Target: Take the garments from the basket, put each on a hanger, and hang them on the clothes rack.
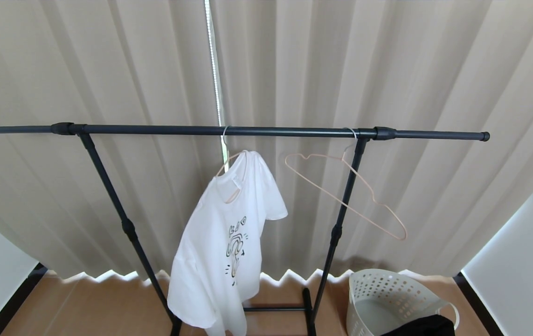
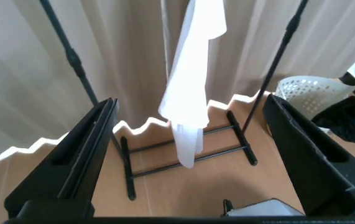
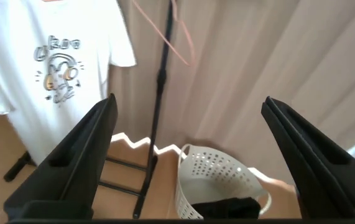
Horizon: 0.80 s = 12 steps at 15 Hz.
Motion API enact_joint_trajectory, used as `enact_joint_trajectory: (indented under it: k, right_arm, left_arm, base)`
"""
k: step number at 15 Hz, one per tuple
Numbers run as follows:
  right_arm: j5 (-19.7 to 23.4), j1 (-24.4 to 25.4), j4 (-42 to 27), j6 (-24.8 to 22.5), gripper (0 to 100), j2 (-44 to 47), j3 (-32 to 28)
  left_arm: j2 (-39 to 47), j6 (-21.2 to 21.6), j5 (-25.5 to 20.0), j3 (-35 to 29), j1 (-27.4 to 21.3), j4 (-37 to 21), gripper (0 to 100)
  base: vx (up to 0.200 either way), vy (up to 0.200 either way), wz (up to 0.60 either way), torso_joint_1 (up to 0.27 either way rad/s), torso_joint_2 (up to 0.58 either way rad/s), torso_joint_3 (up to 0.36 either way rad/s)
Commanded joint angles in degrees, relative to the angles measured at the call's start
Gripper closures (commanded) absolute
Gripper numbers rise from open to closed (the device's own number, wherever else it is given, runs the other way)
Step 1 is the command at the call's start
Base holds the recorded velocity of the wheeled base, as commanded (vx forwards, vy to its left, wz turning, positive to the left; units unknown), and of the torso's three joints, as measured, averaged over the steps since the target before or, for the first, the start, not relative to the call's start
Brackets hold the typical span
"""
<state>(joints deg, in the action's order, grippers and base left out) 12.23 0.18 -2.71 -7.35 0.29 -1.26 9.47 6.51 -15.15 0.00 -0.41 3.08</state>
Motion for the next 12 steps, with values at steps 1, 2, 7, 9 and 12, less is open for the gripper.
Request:
enact_joint_trajectory:
  k: [1,2,7,9,12]
  right_arm:
    - [0.08,-0.01,0.16,-0.03,0,-0.29,0.11]
    - [0.08,-0.01,0.25,0.14,0,-0.29,0.11]
    - [-10.91,-0.01,2.00,6.03,0,-0.29,0.99]
    - [-11.79,-0.01,3.32,7.35,0,-0.29,1.26]
    - [-11.79,-0.01,3.32,7.35,0,-0.29,1.26]
  left_arm:
    - [-8.94,0.26,0.04,0.00,0.33,0.17,0]
    - [-9.38,0.79,0.74,0.00,0.41,-0.01,0]
    - [-9.47,-1.68,6.98,0.00,0.41,-0.18,0]
    - [-9.47,-2.55,7.15,0.00,0.41,-0.10,0]
    - [-9.47,-4.84,7.68,0.00,0.41,0.08,0]
  base:
    - [0.000,0.000,0.00,0.000,0.00,0.000]
    - [0.000,0.000,0.00,0.000,0.00,0.000]
    - [0.000,0.000,0.00,0.000,0.00,0.000]
    - [0.000,0.000,0.00,0.000,0.00,0.000]
    - [0.000,0.000,0.00,0.000,0.00,0.000]
